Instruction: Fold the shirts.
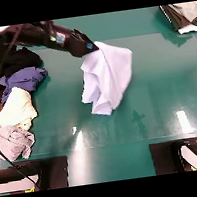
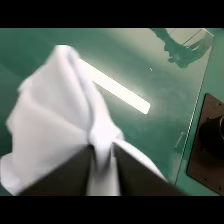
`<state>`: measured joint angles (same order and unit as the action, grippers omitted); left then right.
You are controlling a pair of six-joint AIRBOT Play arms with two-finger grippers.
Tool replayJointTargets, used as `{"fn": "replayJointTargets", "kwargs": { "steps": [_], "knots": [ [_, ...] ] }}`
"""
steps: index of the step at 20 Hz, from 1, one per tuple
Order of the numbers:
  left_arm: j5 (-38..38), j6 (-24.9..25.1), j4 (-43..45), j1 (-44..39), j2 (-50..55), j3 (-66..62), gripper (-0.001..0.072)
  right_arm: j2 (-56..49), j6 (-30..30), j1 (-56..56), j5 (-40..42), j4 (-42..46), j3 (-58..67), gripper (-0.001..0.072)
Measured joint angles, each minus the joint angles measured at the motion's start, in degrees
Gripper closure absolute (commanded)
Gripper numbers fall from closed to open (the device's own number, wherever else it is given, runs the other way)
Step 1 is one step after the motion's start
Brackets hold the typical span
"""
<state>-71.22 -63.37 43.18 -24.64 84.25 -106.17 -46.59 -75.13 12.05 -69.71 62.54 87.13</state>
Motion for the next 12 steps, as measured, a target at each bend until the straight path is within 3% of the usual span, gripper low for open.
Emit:
{"fn": "replayJointTargets", "kwargs": {
  "steps": [1, 4, 8, 12],
  "knots": [
    [0.8, -0.9, 0.7, -0.4, 0.6, 0.9, 0.0096, 0.0, 0.0, 0.0, -0.5, 0.0, 0.2, 0.0693],
    [1.3, -4.3, 1.9, 1.0, 1.3, 2.3, 0.0100, 0.0, 0.0, 0.0, -1.9, 0.1, 0.4, 0.0693],
    [-5.0, -6.9, 2.8, 7.8, 1.4, 5.5, 0.0100, 0.0, 0.0, 0.0, -3.5, 0.2, 0.5, 0.0693],
    [-6.4, -7.2, 3.3, 12.8, 1.1, 19.7, 0.0100, -1.0, 0.0, 0.0, -5.6, 0.0, 0.6, 0.0693]
  ]
}}
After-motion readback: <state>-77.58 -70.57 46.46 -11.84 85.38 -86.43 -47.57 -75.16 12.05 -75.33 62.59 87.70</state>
